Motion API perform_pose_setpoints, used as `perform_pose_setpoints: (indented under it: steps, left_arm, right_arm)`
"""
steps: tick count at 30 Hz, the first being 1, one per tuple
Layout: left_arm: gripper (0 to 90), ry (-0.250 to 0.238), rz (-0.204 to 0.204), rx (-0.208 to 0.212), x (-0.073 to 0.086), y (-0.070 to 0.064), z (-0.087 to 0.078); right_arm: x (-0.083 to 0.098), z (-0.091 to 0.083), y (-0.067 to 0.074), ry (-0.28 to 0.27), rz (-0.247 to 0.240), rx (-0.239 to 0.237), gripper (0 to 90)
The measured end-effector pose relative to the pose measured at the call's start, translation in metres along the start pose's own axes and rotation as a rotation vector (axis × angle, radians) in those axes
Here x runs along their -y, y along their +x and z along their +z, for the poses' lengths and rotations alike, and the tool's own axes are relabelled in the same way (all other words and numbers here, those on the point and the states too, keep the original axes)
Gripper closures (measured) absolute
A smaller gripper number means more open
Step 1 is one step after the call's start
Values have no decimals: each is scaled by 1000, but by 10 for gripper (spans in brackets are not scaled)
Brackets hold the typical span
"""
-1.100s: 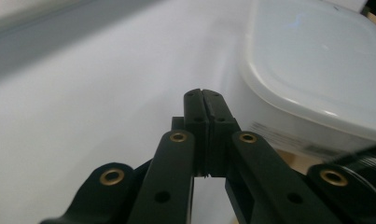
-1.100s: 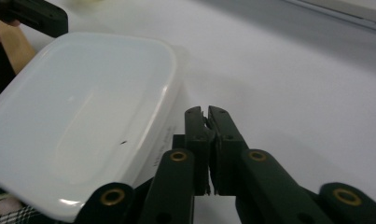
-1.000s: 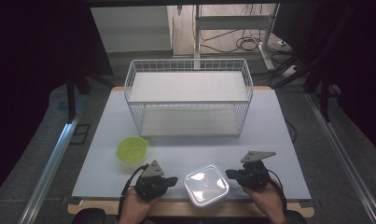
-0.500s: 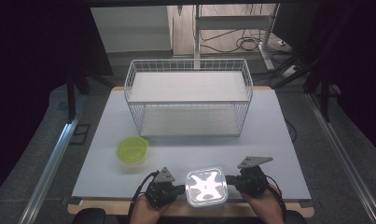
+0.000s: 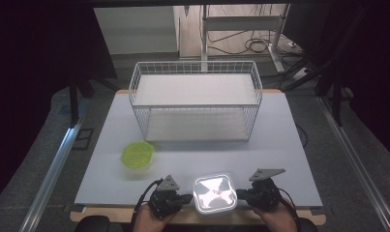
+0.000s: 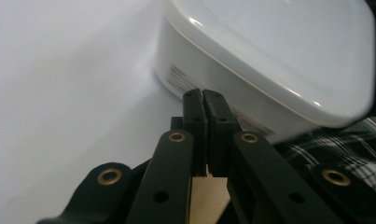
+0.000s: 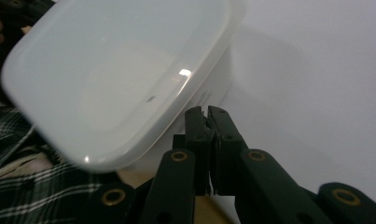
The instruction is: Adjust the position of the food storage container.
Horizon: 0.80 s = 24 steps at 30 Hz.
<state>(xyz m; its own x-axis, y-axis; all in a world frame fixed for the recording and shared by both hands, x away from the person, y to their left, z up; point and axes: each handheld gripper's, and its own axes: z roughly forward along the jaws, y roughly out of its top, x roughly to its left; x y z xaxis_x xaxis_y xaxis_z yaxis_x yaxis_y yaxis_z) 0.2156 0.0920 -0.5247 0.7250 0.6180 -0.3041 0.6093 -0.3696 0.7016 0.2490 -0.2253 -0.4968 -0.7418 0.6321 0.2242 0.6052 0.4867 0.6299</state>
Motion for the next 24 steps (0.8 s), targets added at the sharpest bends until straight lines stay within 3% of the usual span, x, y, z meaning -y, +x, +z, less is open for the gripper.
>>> perform_pose_setpoints:
  steps: [2, 13, 17, 24]
  left_arm:
    - [895, 8, 16, -26, -1, -3, 1]
    - [899, 26, -4, -87, -15, 6, 5]
    - [899, 24, -13, -117, -22, 17, 6]
    - [899, 18, -35, -171, -31, 43, 0]
  right_arm:
    - [2, -1, 3, -1, -4, 13, 887]
    - [-13, 6, 2, -19, 20, 80, 898]
    - [-22, 13, -3, -22, 24, 90, 898]
    - [-37, 30, -6, -27, 21, 53, 898]
